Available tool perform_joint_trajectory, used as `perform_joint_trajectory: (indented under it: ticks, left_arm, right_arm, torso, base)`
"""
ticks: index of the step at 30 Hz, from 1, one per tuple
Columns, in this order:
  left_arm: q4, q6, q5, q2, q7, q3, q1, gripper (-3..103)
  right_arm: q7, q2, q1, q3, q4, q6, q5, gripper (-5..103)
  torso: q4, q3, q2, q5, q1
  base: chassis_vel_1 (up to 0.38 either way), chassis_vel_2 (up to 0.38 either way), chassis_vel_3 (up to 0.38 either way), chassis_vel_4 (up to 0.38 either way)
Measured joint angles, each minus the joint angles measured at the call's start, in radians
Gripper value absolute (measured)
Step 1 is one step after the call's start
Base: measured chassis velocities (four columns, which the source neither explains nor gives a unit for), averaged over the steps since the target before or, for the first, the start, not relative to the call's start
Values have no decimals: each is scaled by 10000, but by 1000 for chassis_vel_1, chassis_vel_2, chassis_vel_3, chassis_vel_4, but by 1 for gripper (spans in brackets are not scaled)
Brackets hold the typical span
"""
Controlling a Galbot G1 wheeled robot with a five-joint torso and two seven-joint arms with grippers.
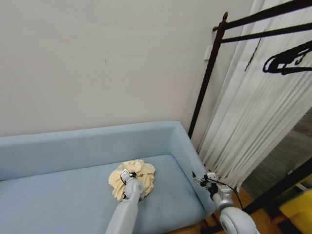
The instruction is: Pick up the clothes from the sofa and hang them on the clothes hanger.
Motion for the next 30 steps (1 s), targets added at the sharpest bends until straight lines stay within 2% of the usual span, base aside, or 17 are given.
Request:
perform_joint_trajectory:
  ticks: [4, 5, 11, 14, 15, 19, 20, 24, 25, 29, 30]
  left_arm:
    - [-113, 140, 155, 335, 268, 77, 54, 1]
    - [-230, 212, 409, 511, 542, 74, 108, 1]
    - [-435, 209, 1363, 909, 1056, 34, 203, 1]
    - [-1148, 393, 1786, 1649, 1568, 21, 429, 1]
    - [-1148, 393, 1786, 1649, 1568, 21, 429, 1]
    - [-2275, 654, 2267, 2828, 2691, -189, 923, 1]
    - [-2275, 654, 2267, 2828, 2691, -189, 923, 1]
    - [-3370, 740, 1949, 4047, 3734, -735, 1304, 1]
    - [-3370, 740, 1949, 4047, 3734, -735, 1304, 1]
    - [-4218, 687, 1053, 5363, 4539, -1367, 1483, 1]
    - [-4218, 687, 1053, 5363, 4539, -1367, 1483, 1]
  right_arm:
    - [-1, 119, 49, 63, -41, 69, 3, 100]
    - [-3, 169, 61, 89, -75, 115, 2, 100]
    - [-6, 244, 73, 124, -100, 186, 2, 100]
    - [3, 276, 145, 136, -68, 193, 140, 100]
    - [3, 276, 145, 136, -68, 193, 140, 100]
    - [44, 272, 382, 16, 32, 65, 631, 100]
    - [44, 272, 382, 16, 32, 65, 631, 100]
    - [441, 125, 952, -693, 10, -248, 1360, 100]
    - [441, 125, 952, -693, 10, -248, 1360, 100]
    - [1481, 31, 2239, -2077, -259, -863, 2192, 100]
    - [1481, 31, 2239, -2077, -259, -863, 2192, 100]
  torso:
    - [1, 0, 0, 0, 0]
    - [1, 0, 0, 0, 0]
    - [1, 0, 0, -1, 0]
    - [0, -1, 0, -1, 0]
    - [0, -1, 0, -1, 0]
    - [2, 0, 0, -3, 0]
    - [2, 0, 0, -3, 0]
    - [0, 0, 0, -3, 0]
    - [0, 0, 0, -3, 0]
    - [1, 1, -1, -3, 0]
    - [1, 1, -1, -3, 0]
  base:
    - [0, 0, 0, 0]
    - [0, 0, 0, 0]
    - [0, 0, 0, 0]
    - [0, 0, 0, 0]
    - [0, 0, 0, 0]
    - [0, 0, 0, 0]
    - [0, 0, 0, 0]
    - [0, 0, 0, 0]
    - [0, 0, 0, 0]
    - [0, 0, 0, 0]
    - [0, 0, 0, 0]
